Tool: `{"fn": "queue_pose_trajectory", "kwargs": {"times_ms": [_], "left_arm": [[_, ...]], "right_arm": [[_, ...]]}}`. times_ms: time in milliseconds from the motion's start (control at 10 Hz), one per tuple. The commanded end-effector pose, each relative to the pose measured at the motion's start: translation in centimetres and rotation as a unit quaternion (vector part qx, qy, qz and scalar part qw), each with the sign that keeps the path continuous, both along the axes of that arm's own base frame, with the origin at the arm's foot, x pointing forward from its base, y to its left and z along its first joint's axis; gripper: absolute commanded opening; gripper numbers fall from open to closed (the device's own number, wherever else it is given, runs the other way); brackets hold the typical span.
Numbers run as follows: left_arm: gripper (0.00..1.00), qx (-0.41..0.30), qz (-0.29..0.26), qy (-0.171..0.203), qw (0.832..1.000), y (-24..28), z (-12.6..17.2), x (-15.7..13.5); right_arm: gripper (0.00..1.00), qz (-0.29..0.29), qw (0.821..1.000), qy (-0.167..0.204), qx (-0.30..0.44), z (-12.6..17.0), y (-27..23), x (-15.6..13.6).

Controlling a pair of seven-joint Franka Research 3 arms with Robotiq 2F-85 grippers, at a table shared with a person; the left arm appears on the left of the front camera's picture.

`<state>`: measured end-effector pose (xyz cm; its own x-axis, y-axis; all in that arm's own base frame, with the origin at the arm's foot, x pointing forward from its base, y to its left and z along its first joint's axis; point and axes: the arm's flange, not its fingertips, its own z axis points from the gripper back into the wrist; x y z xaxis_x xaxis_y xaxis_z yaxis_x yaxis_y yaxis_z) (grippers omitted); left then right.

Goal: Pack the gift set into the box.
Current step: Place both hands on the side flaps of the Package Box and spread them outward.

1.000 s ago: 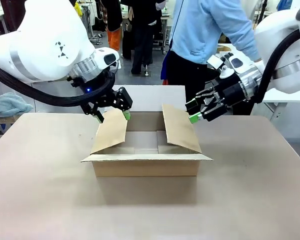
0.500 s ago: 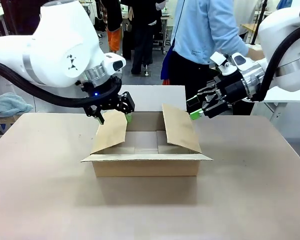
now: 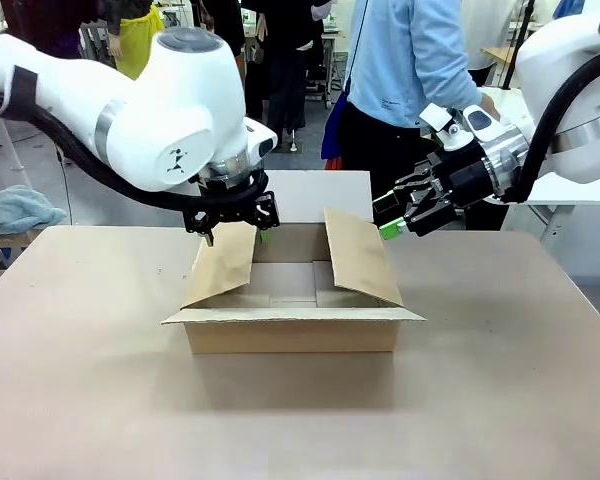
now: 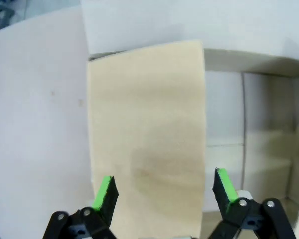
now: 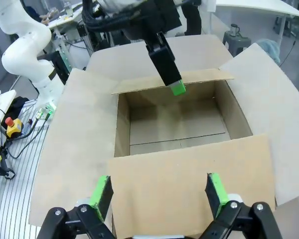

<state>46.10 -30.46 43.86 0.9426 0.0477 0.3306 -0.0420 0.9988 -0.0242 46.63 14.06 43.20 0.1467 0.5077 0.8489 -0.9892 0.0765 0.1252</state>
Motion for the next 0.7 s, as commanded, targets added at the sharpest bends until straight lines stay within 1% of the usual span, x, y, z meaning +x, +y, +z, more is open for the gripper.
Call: {"fn": "queue_pose_trajectory", "kwargs": {"times_ms": [0,300,600], "left_arm": [[1.0,0.04,0.018,-0.008,0.999,-2.3,-0.8,0.5],[1.0,0.063,0.027,-0.016,0.998,-2.3,-1.6,0.6],[1.0,0.079,0.024,-0.015,0.996,0.9,-0.2,0.6]], "right_arm": [[1.0,-0.001,1.0,-0.004,0.011,0.3,0.0,0.0],[1.0,-0.001,1.0,-0.004,0.011,0.3,0.0,0.0],[1.0,-0.001,1.0,-0.004,0.011,0.3,0.0,0.0]]}}
